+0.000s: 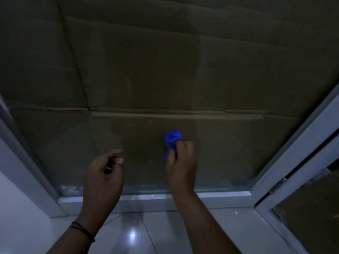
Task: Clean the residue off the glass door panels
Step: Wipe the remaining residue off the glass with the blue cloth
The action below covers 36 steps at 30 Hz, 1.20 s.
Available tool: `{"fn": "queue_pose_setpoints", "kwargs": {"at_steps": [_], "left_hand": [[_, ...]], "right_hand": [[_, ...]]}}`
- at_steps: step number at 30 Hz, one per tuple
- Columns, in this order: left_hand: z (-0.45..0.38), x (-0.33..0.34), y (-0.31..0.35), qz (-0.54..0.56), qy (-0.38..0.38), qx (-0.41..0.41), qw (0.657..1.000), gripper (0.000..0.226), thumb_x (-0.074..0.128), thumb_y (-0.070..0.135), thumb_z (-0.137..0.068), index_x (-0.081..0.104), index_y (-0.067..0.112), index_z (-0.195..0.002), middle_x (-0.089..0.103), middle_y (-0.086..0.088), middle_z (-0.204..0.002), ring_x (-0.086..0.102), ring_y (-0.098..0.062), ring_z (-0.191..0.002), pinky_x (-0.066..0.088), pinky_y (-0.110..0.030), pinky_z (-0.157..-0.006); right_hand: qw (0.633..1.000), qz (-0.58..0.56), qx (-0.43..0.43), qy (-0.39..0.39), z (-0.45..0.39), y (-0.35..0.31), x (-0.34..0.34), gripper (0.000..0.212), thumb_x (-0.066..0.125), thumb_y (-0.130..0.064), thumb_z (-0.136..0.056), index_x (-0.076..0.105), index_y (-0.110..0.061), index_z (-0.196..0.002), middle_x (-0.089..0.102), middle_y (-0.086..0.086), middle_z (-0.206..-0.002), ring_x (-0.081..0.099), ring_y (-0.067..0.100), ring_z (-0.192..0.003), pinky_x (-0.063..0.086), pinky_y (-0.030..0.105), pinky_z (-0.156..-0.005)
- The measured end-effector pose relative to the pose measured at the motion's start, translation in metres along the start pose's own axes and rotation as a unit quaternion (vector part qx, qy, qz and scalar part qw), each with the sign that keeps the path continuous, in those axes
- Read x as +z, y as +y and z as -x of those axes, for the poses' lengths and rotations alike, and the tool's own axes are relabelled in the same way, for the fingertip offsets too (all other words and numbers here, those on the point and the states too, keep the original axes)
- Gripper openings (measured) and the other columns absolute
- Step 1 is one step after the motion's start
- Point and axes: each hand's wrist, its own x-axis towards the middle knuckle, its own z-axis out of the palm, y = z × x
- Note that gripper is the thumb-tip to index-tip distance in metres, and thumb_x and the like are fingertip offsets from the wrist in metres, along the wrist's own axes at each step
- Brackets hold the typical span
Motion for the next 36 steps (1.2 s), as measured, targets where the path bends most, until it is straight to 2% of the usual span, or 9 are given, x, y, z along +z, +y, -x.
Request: {"fn": "queue_pose_setpoints", "kwargs": {"at_steps": [4,7,10,13,16,19,29,33,36], "left_hand": [[-0.001,-0.011,-0.001,-0.020,0.023,0.004,1.000,0.021,0.062,0.012,-0.090,0.061,0.030,-0.099,0.062,0.010,-0.086,0.058,-0.004,-0.074,0.043,-0.007,-0.062],[0.000,-0.016,0.003,-0.024,0.035,0.000,0.999,0.020,0.062,0.010,-0.089,0.062,0.028,-0.099,0.062,0.007,-0.085,0.058,-0.005,-0.073,0.040,0.000,-0.063],[0.001,-0.016,0.009,-0.030,0.029,0.009,0.999,0.020,0.063,0.010,-0.089,0.062,0.026,-0.101,0.058,0.017,-0.086,0.057,-0.003,-0.074,0.040,-0.001,-0.063],[0.000,-0.015,0.009,-0.040,0.008,0.013,0.999,0.021,0.063,0.012,-0.089,0.063,0.024,-0.106,0.056,0.016,-0.089,0.056,-0.001,-0.079,0.040,-0.013,-0.066],[-0.004,-0.014,0.010,-0.041,0.000,0.023,0.999,0.022,0.062,0.011,-0.089,0.064,0.020,-0.110,0.057,0.010,-0.093,0.056,-0.005,-0.082,0.042,-0.020,-0.069],[-0.006,-0.016,0.010,-0.034,0.007,0.035,0.999,0.023,0.062,0.009,-0.089,0.062,0.026,-0.106,0.055,0.017,-0.091,0.055,0.001,-0.084,0.041,-0.017,-0.070],[-0.009,-0.030,-0.001,-0.050,0.036,0.045,0.997,0.024,0.063,0.006,-0.088,0.062,0.024,-0.104,0.056,0.015,-0.090,0.056,-0.002,-0.084,0.041,-0.017,-0.071],[-0.009,-0.035,0.001,-0.055,0.043,0.037,0.997,0.020,0.062,0.005,-0.088,0.065,0.016,-0.104,0.059,0.006,-0.093,0.057,-0.011,-0.084,0.040,-0.016,-0.072],[-0.010,-0.038,0.004,-0.059,0.044,0.046,0.996,0.020,0.061,0.003,-0.087,0.067,0.013,-0.103,0.060,0.004,-0.093,0.057,-0.008,-0.085,0.040,-0.015,-0.074]], "right_hand": [[0.990,-0.029,-0.041,-0.135,0.009,-0.047,0.029,0.022,0.052,-0.009,-0.088,0.059,-0.011,-0.108,0.052,0.013,-0.105,0.053,0.030,-0.089,0.047,0.037,-0.072],[0.973,-0.128,0.000,-0.191,0.013,-0.052,0.027,0.015,0.054,-0.014,-0.088,0.057,-0.015,-0.103,0.052,0.006,-0.107,0.052,0.022,-0.093,0.044,0.033,-0.079],[0.957,-0.241,0.109,-0.120,0.020,-0.022,0.003,0.015,0.063,-0.018,-0.087,0.054,-0.029,-0.090,0.059,0.001,-0.097,0.057,0.012,-0.084,0.046,0.023,-0.074],[0.953,-0.222,0.204,0.034,0.024,0.038,-0.029,0.020,0.067,-0.011,-0.084,0.054,-0.027,-0.084,0.061,-0.003,-0.080,0.060,0.008,-0.074,0.043,0.012,-0.063],[0.945,-0.104,0.289,0.109,0.018,0.102,-0.049,0.011,0.065,-0.011,-0.084,0.054,-0.011,-0.086,0.058,0.006,-0.080,0.059,0.029,-0.078,0.037,0.027,-0.066],[0.937,-0.062,0.337,0.067,0.007,0.128,-0.040,0.015,0.064,-0.011,-0.084,0.052,-0.004,-0.084,0.058,0.016,-0.086,0.057,0.034,-0.082,0.042,0.036,-0.070],[0.952,-0.159,0.263,0.009,0.029,0.007,0.041,0.035,0.064,-0.008,-0.083,0.037,-0.022,-0.066,0.056,0.017,-0.083,0.053,0.027,-0.073,0.041,0.033,-0.068],[0.959,-0.221,0.176,0.000,0.021,-0.061,0.048,0.014,0.065,-0.009,-0.083,0.052,-0.009,-0.077,0.052,0.011,-0.089,0.049,0.021,-0.076,0.035,0.023,-0.070],[0.949,-0.282,0.132,-0.054,0.006,-0.102,0.043,0.014,0.063,-0.013,-0.084,0.050,-0.013,-0.080,0.052,0.005,-0.090,0.047,0.015,-0.076,0.035,0.019,-0.069]]}}
